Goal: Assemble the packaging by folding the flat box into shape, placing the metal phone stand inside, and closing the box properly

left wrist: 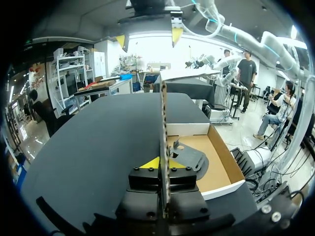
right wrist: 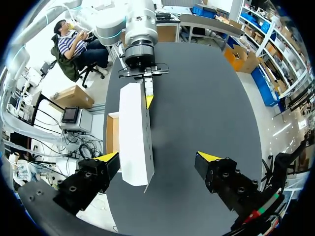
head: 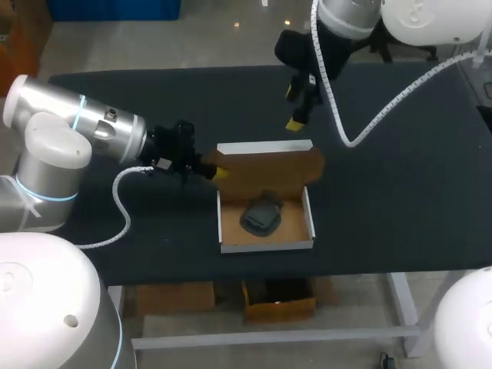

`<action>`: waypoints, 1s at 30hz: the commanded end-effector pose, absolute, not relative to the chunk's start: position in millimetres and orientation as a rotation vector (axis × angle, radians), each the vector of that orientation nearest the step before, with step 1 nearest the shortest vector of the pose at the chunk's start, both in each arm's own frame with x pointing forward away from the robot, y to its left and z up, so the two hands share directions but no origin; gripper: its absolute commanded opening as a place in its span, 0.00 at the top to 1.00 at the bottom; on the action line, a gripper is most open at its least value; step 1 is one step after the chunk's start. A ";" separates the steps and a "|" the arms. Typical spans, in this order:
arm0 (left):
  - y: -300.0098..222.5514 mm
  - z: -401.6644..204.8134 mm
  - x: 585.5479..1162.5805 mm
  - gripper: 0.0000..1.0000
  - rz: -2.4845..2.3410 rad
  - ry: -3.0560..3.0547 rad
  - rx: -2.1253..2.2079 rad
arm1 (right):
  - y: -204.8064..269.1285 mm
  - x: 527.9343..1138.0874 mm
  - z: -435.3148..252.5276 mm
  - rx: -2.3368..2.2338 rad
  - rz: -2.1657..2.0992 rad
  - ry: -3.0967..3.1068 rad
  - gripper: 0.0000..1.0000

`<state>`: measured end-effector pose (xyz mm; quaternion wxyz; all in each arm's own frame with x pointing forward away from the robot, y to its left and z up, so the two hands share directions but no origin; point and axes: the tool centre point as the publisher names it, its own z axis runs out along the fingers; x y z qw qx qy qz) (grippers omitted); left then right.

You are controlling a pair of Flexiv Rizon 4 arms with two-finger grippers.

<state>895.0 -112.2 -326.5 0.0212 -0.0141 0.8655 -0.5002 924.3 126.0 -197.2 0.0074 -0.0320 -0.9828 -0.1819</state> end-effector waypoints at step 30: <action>-106.7 -331.1 883.7 1.00 -1.422 2.475 0.129 | 96.6 922.0 -235.2 -0.803 -0.592 -2.752 0.00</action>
